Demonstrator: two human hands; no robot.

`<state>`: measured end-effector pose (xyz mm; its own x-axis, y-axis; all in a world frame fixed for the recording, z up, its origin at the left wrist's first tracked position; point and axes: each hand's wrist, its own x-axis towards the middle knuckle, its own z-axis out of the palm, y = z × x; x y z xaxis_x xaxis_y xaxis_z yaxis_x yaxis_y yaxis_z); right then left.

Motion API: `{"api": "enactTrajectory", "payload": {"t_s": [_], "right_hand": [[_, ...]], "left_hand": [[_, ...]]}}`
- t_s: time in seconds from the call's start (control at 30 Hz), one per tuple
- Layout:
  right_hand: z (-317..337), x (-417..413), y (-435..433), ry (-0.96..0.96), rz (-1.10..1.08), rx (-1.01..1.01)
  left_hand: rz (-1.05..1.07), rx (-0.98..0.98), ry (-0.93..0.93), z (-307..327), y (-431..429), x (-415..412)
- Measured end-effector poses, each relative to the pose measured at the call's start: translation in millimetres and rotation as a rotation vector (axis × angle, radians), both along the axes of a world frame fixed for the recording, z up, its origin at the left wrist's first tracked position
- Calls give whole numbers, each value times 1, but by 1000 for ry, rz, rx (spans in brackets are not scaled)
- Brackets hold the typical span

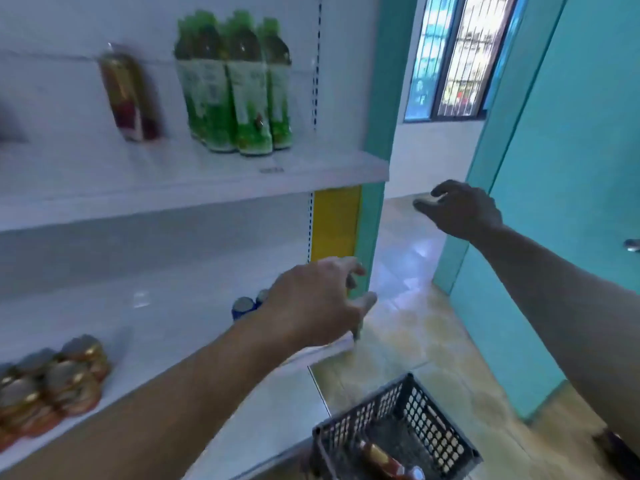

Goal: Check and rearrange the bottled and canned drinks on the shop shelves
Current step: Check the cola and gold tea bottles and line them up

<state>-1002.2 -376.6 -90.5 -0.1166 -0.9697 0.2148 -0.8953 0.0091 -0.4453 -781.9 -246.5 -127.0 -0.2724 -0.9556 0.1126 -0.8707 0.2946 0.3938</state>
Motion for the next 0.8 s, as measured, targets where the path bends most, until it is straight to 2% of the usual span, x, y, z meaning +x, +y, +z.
{"api": "enactTrajectory", "payload": {"t_s": [0.07,0.13,0.3,0.5,0.6,0.7,0.8], "right_hand": [[60,37,16,-111,42,-188],[105,79,28,-132,129,-303],[164,197,42,-126,414,-439],[156,336,16,-26,674,-331],[144,394,-18,-17,720,-308],[132,438,-67,-75,699,-236],[118,474,-121,-232,646,-140]], "left_hand": [[25,-87,29,44,16,34],[77,-164,45,76,27,69],[252,-218,84,112,35,153],[485,-240,63,114,15,262],[586,-234,81,112,-13,313],[625,-225,41,114,-53,355],[641,-204,-41,120,-92,387]]}}
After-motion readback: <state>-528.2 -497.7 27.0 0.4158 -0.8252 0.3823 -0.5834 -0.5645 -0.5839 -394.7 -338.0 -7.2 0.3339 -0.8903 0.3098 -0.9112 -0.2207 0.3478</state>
